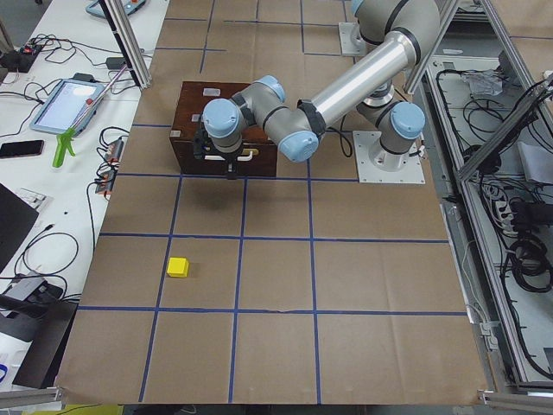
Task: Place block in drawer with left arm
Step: 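Lower the left gripper and hook the white drawer handle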
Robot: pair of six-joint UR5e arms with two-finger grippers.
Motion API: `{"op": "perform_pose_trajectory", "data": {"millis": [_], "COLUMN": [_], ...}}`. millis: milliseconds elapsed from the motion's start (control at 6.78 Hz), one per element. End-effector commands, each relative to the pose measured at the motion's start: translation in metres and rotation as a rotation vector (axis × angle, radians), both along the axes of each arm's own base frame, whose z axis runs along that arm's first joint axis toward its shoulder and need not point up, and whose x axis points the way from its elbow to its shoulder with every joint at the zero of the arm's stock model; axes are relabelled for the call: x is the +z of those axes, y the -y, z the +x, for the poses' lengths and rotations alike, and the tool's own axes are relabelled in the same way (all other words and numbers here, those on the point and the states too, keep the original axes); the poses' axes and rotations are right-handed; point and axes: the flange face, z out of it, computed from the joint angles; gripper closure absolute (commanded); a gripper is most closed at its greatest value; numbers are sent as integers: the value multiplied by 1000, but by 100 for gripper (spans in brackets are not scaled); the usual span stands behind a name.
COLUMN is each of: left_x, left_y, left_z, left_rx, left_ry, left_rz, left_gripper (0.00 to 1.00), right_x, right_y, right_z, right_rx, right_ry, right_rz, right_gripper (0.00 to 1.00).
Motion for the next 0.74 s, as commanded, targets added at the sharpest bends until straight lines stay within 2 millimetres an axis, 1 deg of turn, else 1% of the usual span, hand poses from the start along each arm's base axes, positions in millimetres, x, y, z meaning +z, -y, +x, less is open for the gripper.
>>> {"op": "perform_pose_trajectory", "data": {"millis": [0,148,295,590], "left_x": [-29,-37,-41,-51], "left_y": [12,19,28,34], "left_z": [2,-5,-15,-14], "left_rx": [-1,-12,-18,-21], "left_ry": [-10,-21,-25,-19], "left_rz": [11,4,-14,-22], "left_gripper": [2,2,2,2], "right_x": [0,1,0,-1], "right_y": [0,0,0,0], "right_z": [0,0,0,0], "right_rx": [0,0,0,-1], "right_ry": [0,0,0,0], "right_rz": [0,-2,0,1], "right_gripper": [0,0,0,0]}}
